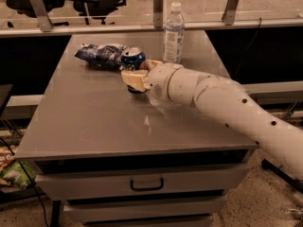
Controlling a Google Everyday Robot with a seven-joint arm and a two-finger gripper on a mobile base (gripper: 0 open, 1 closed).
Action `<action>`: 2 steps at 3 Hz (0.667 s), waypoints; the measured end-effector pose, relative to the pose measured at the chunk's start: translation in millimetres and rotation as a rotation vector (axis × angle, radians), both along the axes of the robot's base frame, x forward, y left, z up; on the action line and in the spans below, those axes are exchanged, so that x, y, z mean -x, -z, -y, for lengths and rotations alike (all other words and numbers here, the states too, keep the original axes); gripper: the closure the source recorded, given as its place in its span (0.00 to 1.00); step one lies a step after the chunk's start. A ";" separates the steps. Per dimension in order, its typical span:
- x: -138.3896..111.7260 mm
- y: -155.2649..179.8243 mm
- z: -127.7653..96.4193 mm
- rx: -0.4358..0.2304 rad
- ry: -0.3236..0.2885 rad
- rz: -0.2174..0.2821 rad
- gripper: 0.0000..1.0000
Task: Place pepsi can upright
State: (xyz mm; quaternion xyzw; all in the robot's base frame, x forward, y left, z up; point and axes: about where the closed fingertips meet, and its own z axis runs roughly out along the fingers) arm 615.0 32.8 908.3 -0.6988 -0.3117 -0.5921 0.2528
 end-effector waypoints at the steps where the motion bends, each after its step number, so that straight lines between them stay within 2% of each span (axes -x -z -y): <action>1: 8.0 5.4 -3.1 -0.018 -0.013 0.061 0.84; 2: 14.7 7.5 -4.4 -0.031 -0.015 0.104 0.60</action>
Offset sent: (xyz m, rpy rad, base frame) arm -0.0223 0.0019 -0.0106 0.0469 -0.1559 0.0095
